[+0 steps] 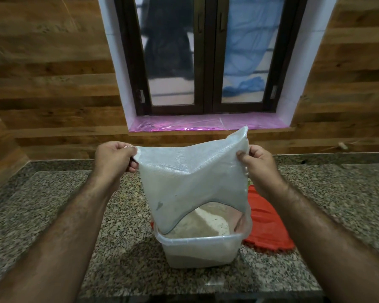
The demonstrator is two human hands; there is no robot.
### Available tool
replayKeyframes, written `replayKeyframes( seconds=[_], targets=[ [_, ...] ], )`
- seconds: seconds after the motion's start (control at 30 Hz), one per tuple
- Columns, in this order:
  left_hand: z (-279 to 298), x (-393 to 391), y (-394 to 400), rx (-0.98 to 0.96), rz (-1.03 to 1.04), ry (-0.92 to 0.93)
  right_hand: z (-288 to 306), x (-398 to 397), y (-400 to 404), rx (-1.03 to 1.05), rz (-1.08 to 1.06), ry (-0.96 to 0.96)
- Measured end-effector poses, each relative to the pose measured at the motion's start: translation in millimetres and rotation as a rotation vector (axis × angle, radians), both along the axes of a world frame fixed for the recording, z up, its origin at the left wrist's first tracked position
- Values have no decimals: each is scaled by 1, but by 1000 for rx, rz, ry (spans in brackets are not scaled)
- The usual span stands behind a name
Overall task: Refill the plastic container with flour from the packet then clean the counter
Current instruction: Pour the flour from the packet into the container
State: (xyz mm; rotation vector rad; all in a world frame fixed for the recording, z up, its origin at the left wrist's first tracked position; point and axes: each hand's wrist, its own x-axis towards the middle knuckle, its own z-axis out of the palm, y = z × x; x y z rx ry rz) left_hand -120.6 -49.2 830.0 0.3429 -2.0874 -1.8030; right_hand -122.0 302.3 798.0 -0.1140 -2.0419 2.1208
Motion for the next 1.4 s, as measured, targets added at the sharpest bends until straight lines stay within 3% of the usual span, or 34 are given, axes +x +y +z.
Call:
replayKeyframes(
  seconds=[0.13,0.27,0.43,0.53,0.63,0.83,0.93,1.17,1.4],
  targets=[
    [1,-5,3,-2,-8,13,-10,0,8,-33,41,-54],
    [2,-7,11,-8,-14,23,2,10,17,84,10,82],
    [0,-7,19,18,-43,39,42,20,15,739,70,207],
    [-2,-6,23,43,-87,41,61,20,-6,1227,137,101],
    [-2,-3,26,90,-117,38,72,13,-36,1467,261,31],
    [-3,-4,26,230,-141,35,79,-4,-76,1517,620,-206],
    [-7,-6,25,259,-129,42,79,-13,-81,1483,576,-163],
    [-10,6,26,119,-172,57,73,-24,-80,1436,495,19],
    [-17,29,23,-132,-126,122,73,-25,-76,1366,509,94]
  ],
)
